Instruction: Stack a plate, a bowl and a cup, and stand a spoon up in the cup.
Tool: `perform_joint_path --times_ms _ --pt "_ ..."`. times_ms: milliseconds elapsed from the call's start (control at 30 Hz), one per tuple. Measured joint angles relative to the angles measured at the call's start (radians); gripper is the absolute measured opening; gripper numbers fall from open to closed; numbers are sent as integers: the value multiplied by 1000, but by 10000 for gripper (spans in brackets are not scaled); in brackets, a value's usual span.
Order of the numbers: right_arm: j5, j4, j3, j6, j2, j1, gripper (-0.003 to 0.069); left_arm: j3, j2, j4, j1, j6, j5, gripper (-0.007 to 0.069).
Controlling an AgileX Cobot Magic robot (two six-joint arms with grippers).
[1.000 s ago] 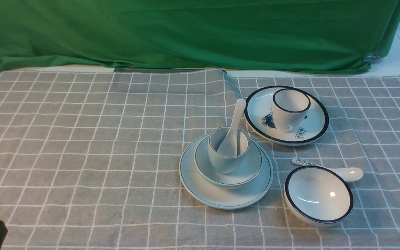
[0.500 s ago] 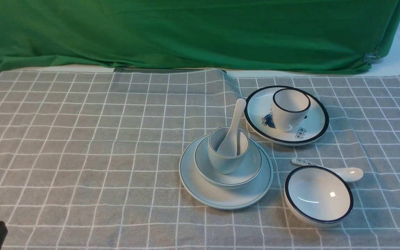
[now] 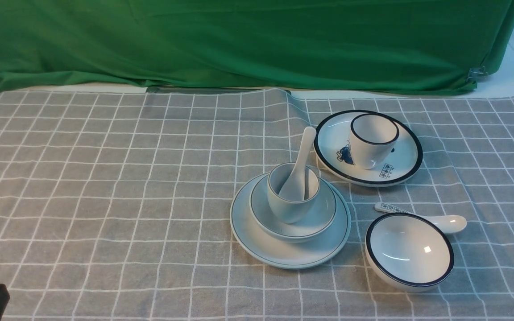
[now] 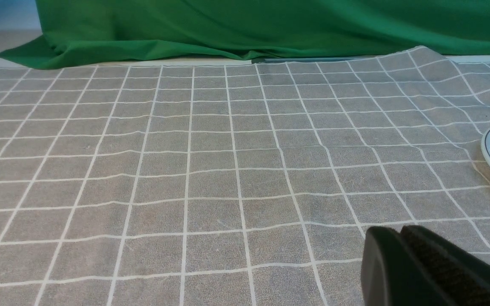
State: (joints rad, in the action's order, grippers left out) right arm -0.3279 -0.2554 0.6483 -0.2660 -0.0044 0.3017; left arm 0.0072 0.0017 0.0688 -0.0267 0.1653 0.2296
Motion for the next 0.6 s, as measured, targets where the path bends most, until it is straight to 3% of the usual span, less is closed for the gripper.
perform_joint_path --times_ms 300,600 --pt "84 37 -147 -115 28 0 172 0 0 -4 0 0 0 13" --pt "341 80 -600 -123 96 -5 191 0 0 -4 0 0 0 17"
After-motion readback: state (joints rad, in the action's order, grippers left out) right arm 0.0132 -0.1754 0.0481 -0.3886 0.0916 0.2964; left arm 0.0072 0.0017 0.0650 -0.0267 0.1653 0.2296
